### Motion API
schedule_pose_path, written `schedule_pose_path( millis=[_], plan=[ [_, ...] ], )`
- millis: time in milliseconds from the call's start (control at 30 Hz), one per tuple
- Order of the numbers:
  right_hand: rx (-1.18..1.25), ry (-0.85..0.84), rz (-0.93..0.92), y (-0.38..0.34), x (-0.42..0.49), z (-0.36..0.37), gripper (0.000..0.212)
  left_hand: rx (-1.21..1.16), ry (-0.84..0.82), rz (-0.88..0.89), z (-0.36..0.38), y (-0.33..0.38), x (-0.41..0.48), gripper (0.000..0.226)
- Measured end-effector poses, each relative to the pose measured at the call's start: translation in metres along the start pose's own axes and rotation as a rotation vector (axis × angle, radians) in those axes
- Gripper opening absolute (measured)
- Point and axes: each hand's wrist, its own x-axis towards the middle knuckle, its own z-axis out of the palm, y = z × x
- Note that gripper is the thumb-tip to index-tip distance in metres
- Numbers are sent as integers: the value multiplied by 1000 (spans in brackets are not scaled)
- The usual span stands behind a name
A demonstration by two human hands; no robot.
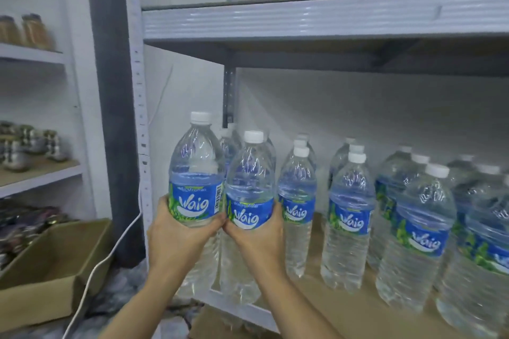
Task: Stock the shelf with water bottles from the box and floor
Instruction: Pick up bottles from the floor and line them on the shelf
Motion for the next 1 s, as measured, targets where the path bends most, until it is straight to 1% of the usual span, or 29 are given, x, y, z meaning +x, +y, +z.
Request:
schedule_pose_path(
  millis=[200,333,467,667,833,1000],
  plan=[
    [-36,51,24,12,35,38,76,13,62,-45,0,-20,24,70],
    [-74,84,52,27,52,53,81,35,52,-34,1,-29,32,69],
    [-120,118,32,49,57,54,85,34,40,-7,4,-33,33,67],
    [-68,106,39,63,64,50,94,20,12,-10,13,-34,32,71],
    [-88,72,-7,65,66,51,93,-14,-6,5,16,-30,29,72],
    [-105,65,-1,65,71,50,89,-11,-20,26,16,-29,32,72]
  ],
)
